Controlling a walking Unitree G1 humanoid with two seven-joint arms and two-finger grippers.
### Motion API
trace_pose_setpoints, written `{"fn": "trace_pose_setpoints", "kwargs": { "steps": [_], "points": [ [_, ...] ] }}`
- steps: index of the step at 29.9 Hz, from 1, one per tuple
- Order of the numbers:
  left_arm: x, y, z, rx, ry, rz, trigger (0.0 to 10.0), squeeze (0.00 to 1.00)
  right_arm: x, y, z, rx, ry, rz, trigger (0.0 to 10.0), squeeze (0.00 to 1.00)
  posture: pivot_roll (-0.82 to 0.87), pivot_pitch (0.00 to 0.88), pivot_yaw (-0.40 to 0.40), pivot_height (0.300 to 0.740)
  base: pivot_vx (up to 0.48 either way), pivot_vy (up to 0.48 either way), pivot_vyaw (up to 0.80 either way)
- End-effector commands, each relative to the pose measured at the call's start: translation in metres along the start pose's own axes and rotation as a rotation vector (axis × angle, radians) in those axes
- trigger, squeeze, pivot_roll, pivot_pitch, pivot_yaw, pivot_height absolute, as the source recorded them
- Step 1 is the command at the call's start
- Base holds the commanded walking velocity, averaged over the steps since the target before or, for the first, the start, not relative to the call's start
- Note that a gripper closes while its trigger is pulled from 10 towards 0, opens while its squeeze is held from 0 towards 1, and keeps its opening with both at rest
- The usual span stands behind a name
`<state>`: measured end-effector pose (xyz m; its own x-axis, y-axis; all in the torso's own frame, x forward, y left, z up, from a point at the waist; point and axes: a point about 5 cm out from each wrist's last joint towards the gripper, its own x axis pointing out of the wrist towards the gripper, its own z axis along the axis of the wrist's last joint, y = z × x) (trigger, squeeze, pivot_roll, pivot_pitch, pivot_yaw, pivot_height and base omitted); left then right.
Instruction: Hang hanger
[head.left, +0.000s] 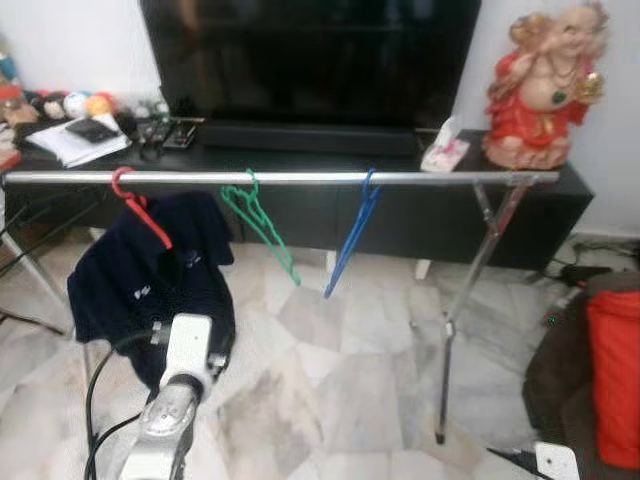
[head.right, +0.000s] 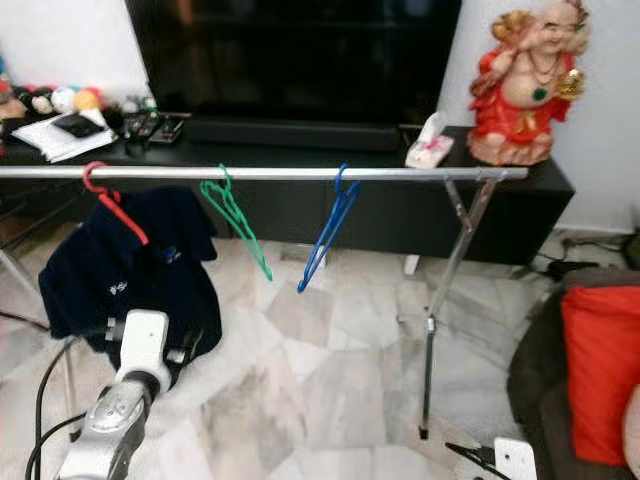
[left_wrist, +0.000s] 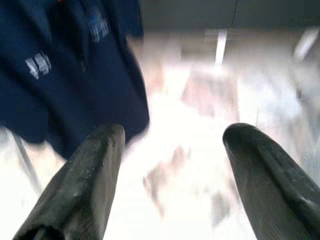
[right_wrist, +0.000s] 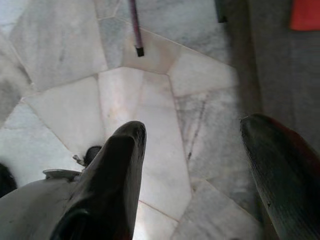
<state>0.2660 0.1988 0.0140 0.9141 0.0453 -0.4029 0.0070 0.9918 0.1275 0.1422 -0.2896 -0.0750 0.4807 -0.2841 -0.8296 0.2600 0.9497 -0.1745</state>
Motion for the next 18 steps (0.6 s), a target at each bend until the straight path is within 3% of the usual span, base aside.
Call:
{"fn": "trace_pose_setpoints", "kwargs": {
  "steps": [1,4,7,9,10,12,18],
  "points": [
    [0.005,-0.004,-0.008,0.003,0.043,-0.009,10.0,0.0,0.0,0.0,0.003,-0.002,-0.007,0.011,10.0,0.0,-0.08,0.0,-0.029,0.74,0.0,0.0,0.0],
    [0.005,0.004,-0.035,0.005,0.198,0.044,10.0,0.0,0.0,0.001,0.003,0.006,-0.012,0.036,10.0,0.0,-0.07,0.0,-0.046,0.74,0.0,0.0,0.0],
    [0.001,0.009,-0.049,-0.018,0.259,0.074,10.0,0.0,0.0,0.001,0.002,-0.001,-0.013,0.051,10.0,0.0,-0.05,0.0,-0.059,0.74,0.0,0.0,0.0],
    [-0.007,0.01,-0.071,-0.044,0.341,0.099,10.0,0.0,-0.001,0.001,0.001,-0.013,-0.013,0.081,10.0,0.0,-0.02,0.0,-0.084,0.74,0.0,0.0,0.0],
    [-0.007,0.01,-0.071,-0.044,0.341,0.099,10.0,0.0,-0.001,0.001,0.001,-0.013,-0.013,0.081,10.0,0.0,-0.02,0.0,-0.084,0.74,0.0,0.0,0.0],
    [-0.019,0.012,-0.091,-0.088,0.415,0.139,10.0,0.0,-0.001,0.001,0.0,-0.076,-0.014,0.112,10.0,0.0,0.0,0.0,-0.09,0.74,0.0,0.0,0.0],
    [-0.037,0.009,-0.118,-0.124,0.522,0.16,10.0,0.0,-0.002,0.001,-0.005,-0.107,-0.008,0.133,10.0,0.0,0.0,0.0,-0.081,0.74,0.0,0.0,0.0]
  ]
}}
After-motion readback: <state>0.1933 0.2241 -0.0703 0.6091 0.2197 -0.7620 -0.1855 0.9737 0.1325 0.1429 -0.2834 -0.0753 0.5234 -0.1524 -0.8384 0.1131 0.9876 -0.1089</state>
